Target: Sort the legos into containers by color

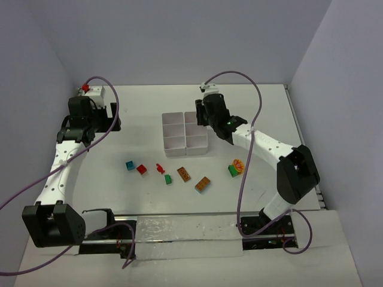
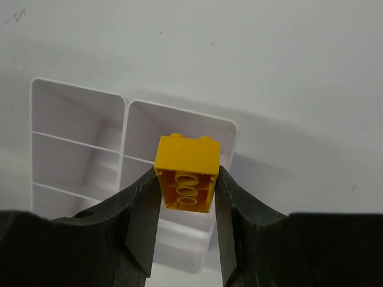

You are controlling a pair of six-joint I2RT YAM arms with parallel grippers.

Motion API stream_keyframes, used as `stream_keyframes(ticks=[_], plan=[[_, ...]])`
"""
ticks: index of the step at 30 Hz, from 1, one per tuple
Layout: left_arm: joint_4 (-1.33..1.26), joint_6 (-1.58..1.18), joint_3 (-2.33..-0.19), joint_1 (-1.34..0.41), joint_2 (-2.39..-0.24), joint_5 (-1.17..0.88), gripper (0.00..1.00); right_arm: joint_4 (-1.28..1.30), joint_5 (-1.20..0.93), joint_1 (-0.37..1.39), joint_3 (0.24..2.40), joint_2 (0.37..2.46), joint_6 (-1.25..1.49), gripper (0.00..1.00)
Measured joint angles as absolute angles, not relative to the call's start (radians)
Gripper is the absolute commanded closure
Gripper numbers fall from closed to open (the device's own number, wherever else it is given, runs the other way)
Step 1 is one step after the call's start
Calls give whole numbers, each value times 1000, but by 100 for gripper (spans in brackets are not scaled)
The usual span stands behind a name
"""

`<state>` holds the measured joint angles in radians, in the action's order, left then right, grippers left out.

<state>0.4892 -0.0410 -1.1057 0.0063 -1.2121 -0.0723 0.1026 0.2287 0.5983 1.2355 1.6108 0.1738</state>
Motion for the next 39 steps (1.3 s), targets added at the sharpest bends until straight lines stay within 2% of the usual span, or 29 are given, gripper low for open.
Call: stream_keyframes(ticks=[14, 21, 26, 30, 35, 38, 39], plan=[[490, -42, -1106, 6, -1212, -60, 1, -208, 346, 650, 1150, 1660, 86, 100], [490, -41, -1106, 6, -1212, -60, 1, -278, 367, 659, 1138, 1673, 85, 91], [490, -41, -1106, 6, -1213, -59, 1, -293, 370, 659, 1138, 1709, 85, 89], [490, -41, -1106, 6, -1213, -59, 1, -300, 370, 659, 1137, 1726, 87, 68], [490, -40, -1106, 6, -1213, -57, 1, -316, 372, 662, 1136, 1743, 87, 58], [490, -40, -1106, 6, -1217, -57, 1, -333, 374, 664, 1132, 1752, 85, 35], [490, -40, -1107, 6, -1219, -57, 1, -336, 374, 664, 1131, 1756, 83, 32]])
